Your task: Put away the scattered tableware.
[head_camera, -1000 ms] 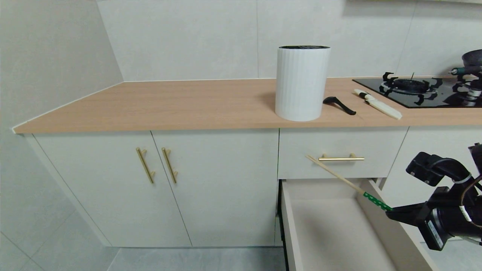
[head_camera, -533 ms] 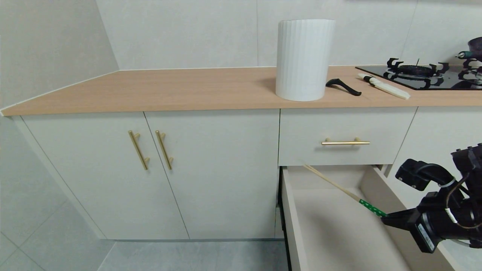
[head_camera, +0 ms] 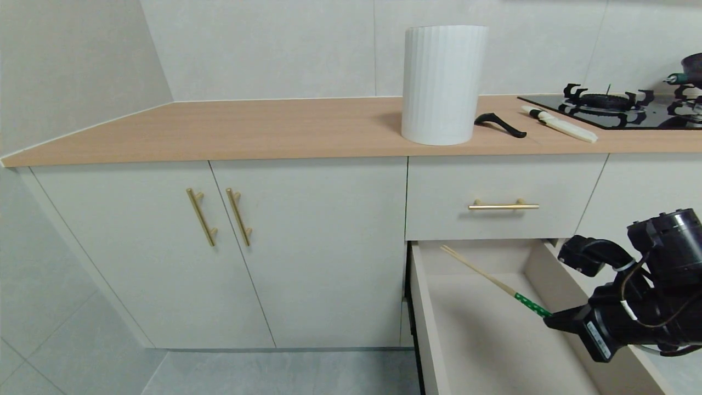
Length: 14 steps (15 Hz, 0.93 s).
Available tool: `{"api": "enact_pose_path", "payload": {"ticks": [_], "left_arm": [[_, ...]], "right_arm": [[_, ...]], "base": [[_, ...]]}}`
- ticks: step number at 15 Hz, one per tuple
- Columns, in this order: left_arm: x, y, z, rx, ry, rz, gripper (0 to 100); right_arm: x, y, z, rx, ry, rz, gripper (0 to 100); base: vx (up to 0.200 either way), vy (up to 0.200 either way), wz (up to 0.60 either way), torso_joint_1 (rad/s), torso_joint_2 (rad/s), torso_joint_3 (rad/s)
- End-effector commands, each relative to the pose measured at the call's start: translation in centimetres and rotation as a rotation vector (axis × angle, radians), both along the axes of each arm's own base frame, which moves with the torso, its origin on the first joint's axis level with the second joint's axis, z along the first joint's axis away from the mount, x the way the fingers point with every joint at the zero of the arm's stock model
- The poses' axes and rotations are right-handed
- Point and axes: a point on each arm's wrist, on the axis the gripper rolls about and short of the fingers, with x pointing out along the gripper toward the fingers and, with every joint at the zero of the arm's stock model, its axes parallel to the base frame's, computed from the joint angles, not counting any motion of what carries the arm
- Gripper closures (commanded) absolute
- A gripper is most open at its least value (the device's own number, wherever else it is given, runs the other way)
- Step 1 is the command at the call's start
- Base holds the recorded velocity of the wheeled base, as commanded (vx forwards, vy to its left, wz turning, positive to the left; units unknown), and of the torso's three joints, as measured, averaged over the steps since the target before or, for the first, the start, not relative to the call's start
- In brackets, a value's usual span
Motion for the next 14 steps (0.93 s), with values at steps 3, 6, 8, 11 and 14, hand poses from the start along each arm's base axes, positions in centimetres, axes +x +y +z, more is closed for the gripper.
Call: {"api": "enact_pose_path", "payload": {"ticks": [3,6,8,11,14], "left_arm": [[0.0,0.0,0.0,0.000,0.000,0.000,0],[0.0,0.0,0.0,0.000,0.000,0.000,0],[0.0,0.0,0.0,0.000,0.000,0.000,0],[0.0,0.0,0.0,0.000,0.000,0.000,0],[0.0,0.0,0.0,0.000,0.000,0.000,0]], "right_arm": [[5.4,1.5,-6.0,-0.070,0.200,-0.185,100],[7.5,4.5,-8.5,-0.011,0.286,-0.290,100],[8.4,6.0,-10.2,-0.017,0.318,-0.352,100],[9.6,7.0,-12.8,-0.015,0.352,-0.418,100],[9.9,7.4,-14.5,-0.031,0.356,-0.419,100]], "base": [[0.000,0.000,0.00,0.000,0.00,0.000],[0.000,0.000,0.00,0.000,0.00,0.000],[0.000,0.000,0.00,0.000,0.00,0.000],[0.000,0.000,0.00,0.000,0.00,0.000],[0.000,0.000,0.00,0.000,0.00,0.000]]}}
